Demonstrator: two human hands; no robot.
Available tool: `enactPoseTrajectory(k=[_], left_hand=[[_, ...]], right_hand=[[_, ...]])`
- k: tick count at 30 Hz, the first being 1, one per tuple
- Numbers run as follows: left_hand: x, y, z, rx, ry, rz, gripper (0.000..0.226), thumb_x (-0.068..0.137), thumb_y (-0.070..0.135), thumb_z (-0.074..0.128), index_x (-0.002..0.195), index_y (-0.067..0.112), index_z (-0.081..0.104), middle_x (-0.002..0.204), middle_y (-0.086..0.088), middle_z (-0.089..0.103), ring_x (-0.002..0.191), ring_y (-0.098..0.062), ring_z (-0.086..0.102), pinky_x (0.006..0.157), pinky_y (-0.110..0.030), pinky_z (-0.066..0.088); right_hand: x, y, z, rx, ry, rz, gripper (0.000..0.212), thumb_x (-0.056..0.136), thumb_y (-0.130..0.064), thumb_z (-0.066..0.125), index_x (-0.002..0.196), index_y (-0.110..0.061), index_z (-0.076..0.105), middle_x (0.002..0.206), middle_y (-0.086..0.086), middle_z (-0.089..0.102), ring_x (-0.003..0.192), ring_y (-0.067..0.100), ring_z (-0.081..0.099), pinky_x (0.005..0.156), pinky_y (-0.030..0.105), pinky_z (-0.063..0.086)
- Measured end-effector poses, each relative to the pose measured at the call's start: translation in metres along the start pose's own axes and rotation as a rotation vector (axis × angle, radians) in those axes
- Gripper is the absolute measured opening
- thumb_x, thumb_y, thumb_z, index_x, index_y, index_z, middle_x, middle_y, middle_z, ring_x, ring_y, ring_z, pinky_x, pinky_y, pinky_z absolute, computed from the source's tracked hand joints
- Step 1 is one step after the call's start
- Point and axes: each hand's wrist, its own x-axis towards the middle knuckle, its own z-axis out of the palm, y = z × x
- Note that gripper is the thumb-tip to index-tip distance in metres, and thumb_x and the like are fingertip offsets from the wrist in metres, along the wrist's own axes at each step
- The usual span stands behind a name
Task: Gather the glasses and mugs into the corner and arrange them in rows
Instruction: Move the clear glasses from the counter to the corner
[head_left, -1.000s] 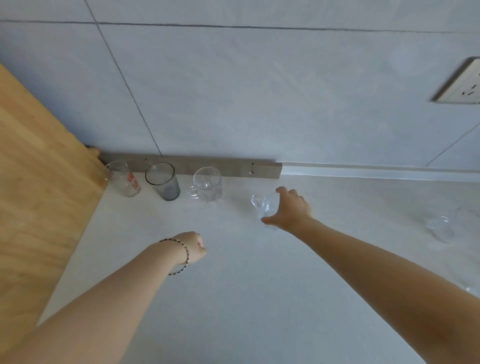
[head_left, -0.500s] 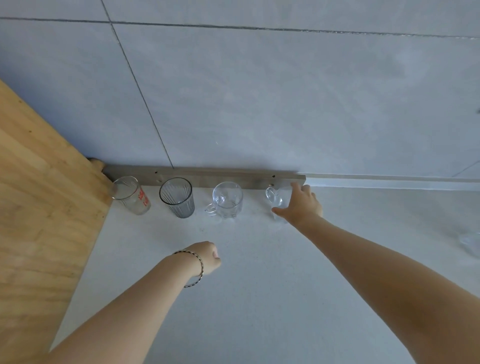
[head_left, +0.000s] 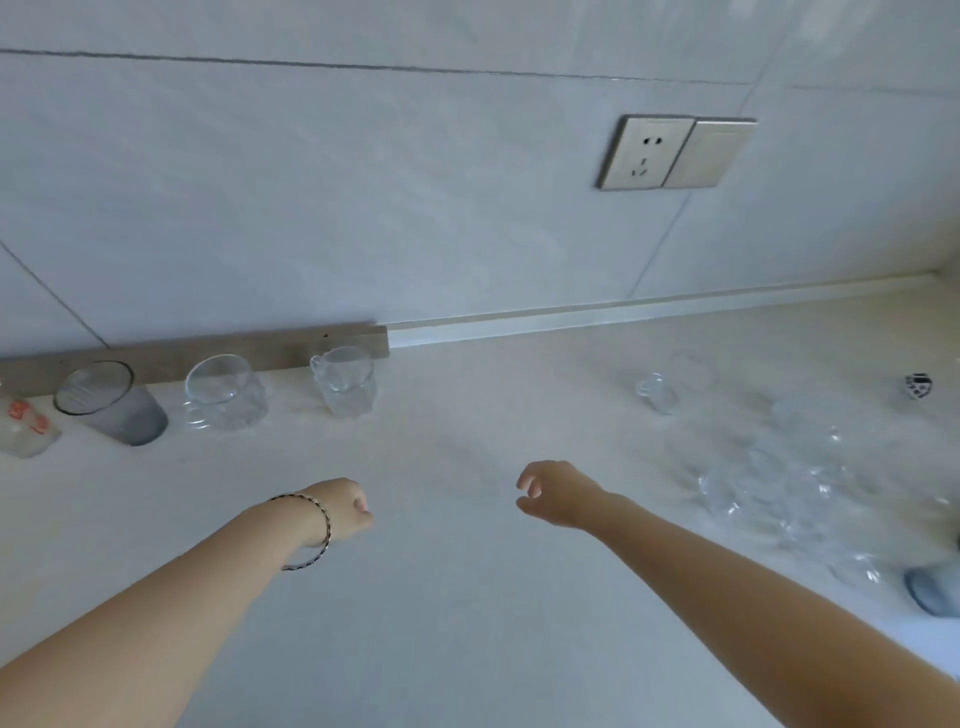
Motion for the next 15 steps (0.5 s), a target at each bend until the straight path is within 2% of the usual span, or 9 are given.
enactPoseTrajectory(k=[2, 4, 7, 9, 11, 15], left_hand=[[-0.001, 0.040, 0.010, 0.026, -0.001, 0.021, 0.008, 0.092, 0.022, 0.043, 0.084, 0.019, 0.045, 0.089, -0.001, 0.043, 0.082, -0.018, 0.040, 0.057, -0.020, 0.028], [0.000, 0.078, 0.022, 0.048, -0.015, 0.057, 0.012, 0.092, 0.021, 0.042, 0.079, 0.021, 0.043, 0.085, 0.000, 0.041, 0.082, -0.018, 0.038, 0.056, -0.020, 0.026], [-0.001, 0.129, 0.040, 0.064, -0.034, 0.075, 0.020, 0.091, 0.019, 0.042, 0.072, 0.026, 0.043, 0.080, 0.003, 0.040, 0.082, -0.019, 0.039, 0.063, -0.022, 0.032], [-0.001, 0.154, 0.050, 0.067, -0.044, 0.088, 0.031, 0.089, 0.016, 0.040, 0.062, 0.028, 0.032, 0.074, 0.002, 0.035, 0.075, -0.019, 0.034, 0.053, -0.023, 0.022], [-0.002, 0.171, 0.059, 0.062, -0.048, 0.092, 0.033, 0.088, 0.014, 0.038, 0.060, 0.028, 0.026, 0.069, 0.003, 0.030, 0.071, -0.018, 0.031, 0.051, -0.024, 0.016], [-0.005, 0.184, 0.071, 0.032, -0.042, 0.056, 0.029, 0.087, 0.013, 0.036, 0.062, 0.027, 0.029, 0.074, 0.001, 0.032, 0.076, -0.017, 0.032, 0.052, -0.024, 0.016]], right_hand=[[-0.012, 0.048, -0.017, 0.012, 0.069, 0.048, 0.033, 0.091, -0.027, 0.053, 0.122, -0.017, 0.057, 0.128, 0.002, 0.058, 0.119, 0.019, 0.054, 0.098, 0.029, 0.043], [-0.023, 0.094, -0.035, 0.000, 0.155, 0.089, 0.035, 0.090, -0.028, 0.055, 0.124, -0.019, 0.056, 0.131, 0.004, 0.054, 0.121, 0.021, 0.051, 0.102, 0.032, 0.042], [-0.036, 0.151, -0.064, -0.048, 0.295, 0.139, 0.044, 0.089, -0.030, 0.057, 0.131, -0.020, 0.050, 0.137, 0.006, 0.045, 0.129, 0.023, 0.042, 0.106, 0.036, 0.037], [-0.041, 0.183, -0.078, -0.068, 0.351, 0.167, 0.056, 0.086, -0.032, 0.061, 0.138, -0.021, 0.043, 0.141, 0.006, 0.040, 0.131, 0.025, 0.038, 0.107, 0.037, 0.037], [-0.041, 0.208, -0.082, -0.094, 0.321, 0.198, 0.070, 0.083, -0.035, 0.064, 0.144, -0.021, 0.033, 0.146, 0.007, 0.034, 0.133, 0.028, 0.036, 0.107, 0.038, 0.036], [-0.036, 0.236, -0.074, -0.145, 0.152, 0.193, 0.094, 0.075, -0.033, 0.073, 0.149, -0.028, 0.016, 0.152, 0.006, 0.021, 0.135, 0.031, 0.030, 0.108, 0.039, 0.034]])
